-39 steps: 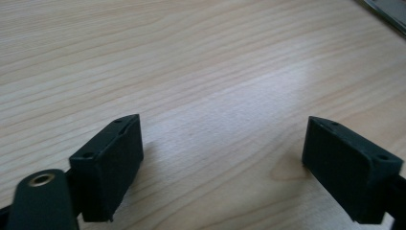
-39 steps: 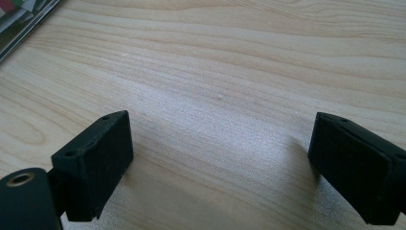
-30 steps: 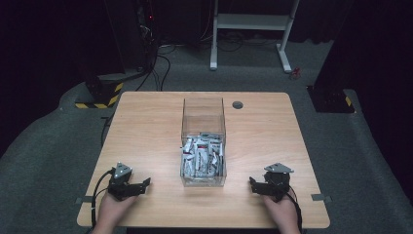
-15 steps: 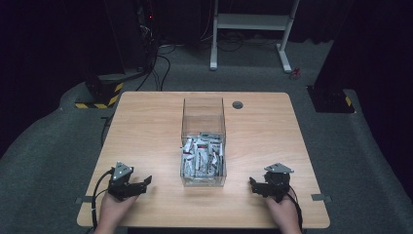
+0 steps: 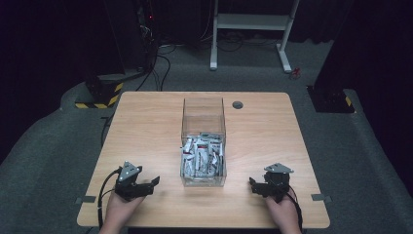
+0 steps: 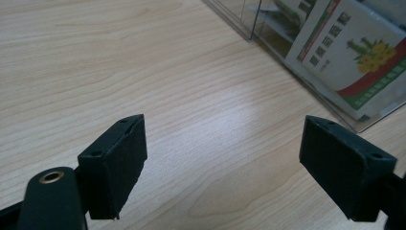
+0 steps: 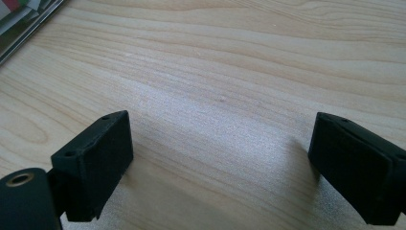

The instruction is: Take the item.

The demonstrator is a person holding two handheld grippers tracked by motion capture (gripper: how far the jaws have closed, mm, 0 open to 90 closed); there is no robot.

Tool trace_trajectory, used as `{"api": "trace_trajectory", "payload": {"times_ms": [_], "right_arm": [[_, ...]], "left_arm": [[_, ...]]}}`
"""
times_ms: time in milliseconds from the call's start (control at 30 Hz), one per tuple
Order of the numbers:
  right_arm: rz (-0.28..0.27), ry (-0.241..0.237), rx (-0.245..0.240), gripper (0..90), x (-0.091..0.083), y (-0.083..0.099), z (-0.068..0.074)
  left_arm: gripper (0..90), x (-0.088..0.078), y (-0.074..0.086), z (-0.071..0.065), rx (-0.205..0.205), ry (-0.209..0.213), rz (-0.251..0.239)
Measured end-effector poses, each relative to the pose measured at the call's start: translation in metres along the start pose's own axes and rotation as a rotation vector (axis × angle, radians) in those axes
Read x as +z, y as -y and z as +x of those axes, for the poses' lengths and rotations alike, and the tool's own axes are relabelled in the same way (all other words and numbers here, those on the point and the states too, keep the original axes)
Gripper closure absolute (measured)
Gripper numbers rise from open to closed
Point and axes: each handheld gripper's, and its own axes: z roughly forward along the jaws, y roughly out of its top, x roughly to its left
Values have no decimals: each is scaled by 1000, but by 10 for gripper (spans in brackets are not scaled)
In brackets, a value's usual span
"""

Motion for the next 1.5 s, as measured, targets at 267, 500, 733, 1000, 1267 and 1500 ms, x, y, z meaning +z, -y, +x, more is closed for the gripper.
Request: {"api": "trace_trajectory", "payload": {"times_ms": [267, 500, 733, 1000, 1267, 1500], "right_arm": [[0, -4, -4, 77, 0, 0, 0], [0, -9, -11, 78, 0, 0, 0], [1, -13, -11, 78, 0, 0, 1], [-1, -18, -24, 78, 0, 0, 1], [-1, -18, -24, 78, 0, 0, 1], [-1, -20, -26, 78, 0, 0, 1]], "left_arm": [[169, -4, -8, -9, 7, 19, -24], [171, -7, -15, -17, 1, 52, -46], [176, -8, -25, -26, 29, 53, -40], [186, -12, -32, -29, 44, 58, -55], [202, -15, -39, -36, 51, 77, -77], [210, -16, -45, -42, 59, 99, -87]]}}
